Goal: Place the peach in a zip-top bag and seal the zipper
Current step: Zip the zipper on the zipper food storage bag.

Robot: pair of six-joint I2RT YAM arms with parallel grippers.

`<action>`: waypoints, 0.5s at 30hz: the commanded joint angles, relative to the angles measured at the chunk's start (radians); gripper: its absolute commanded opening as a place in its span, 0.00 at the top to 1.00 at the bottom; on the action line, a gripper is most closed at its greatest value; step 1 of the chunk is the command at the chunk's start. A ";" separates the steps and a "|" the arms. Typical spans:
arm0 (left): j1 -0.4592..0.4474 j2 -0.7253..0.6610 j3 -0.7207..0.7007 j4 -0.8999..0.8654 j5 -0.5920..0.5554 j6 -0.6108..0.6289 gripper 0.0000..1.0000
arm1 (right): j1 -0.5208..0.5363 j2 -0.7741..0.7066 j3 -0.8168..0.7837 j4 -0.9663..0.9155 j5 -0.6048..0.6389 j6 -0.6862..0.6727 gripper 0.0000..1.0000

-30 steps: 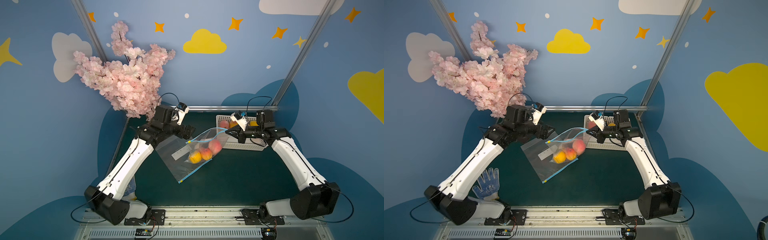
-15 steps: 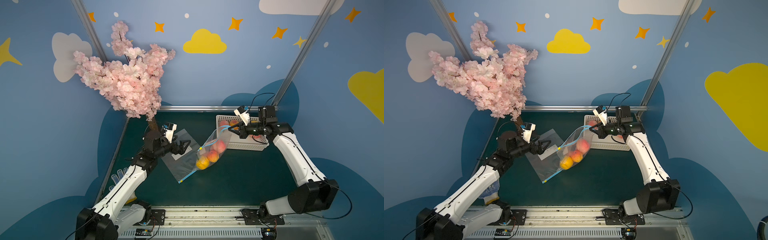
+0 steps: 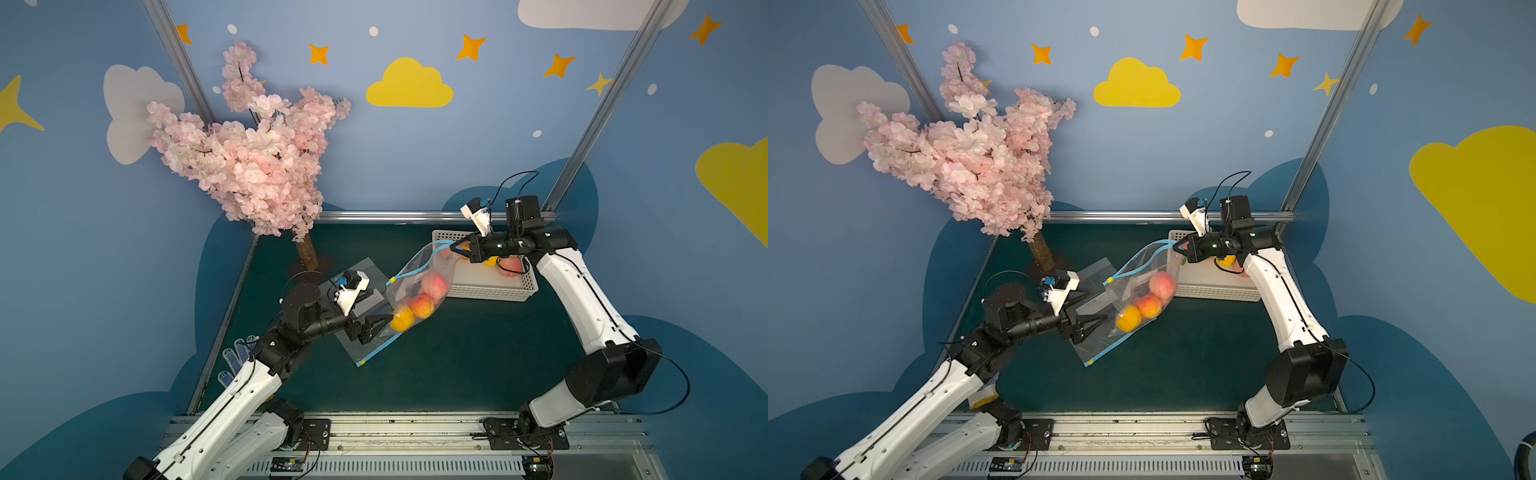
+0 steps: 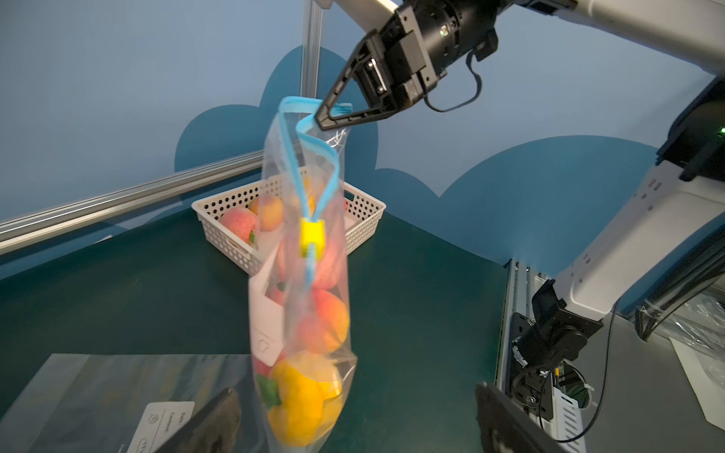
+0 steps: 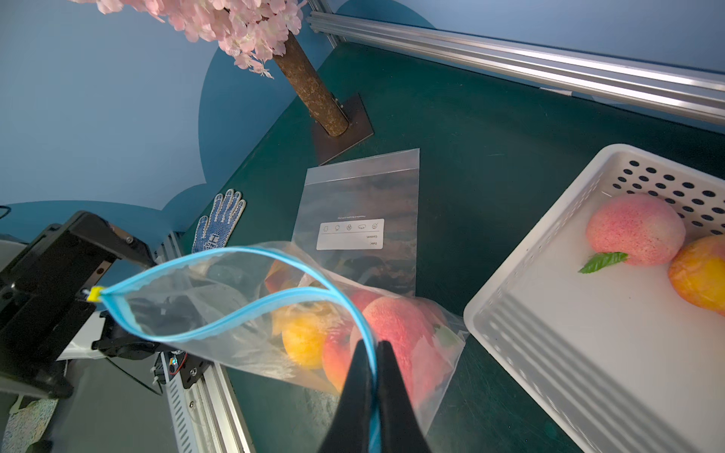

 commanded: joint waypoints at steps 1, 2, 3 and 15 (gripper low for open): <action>-0.028 0.059 -0.024 0.123 -0.093 0.049 0.16 | 0.004 0.007 0.030 -0.026 -0.001 0.024 1.00; -0.032 0.085 -0.027 0.168 -0.131 0.044 0.20 | 0.004 0.008 0.030 -0.026 -0.006 0.021 1.00; -0.032 0.110 -0.033 0.214 -0.167 0.031 0.23 | 0.004 0.006 0.028 -0.025 -0.009 0.020 1.00; 0.032 0.218 -0.047 0.427 -0.290 -0.064 0.26 | 0.003 -0.006 0.012 -0.030 -0.032 0.006 1.00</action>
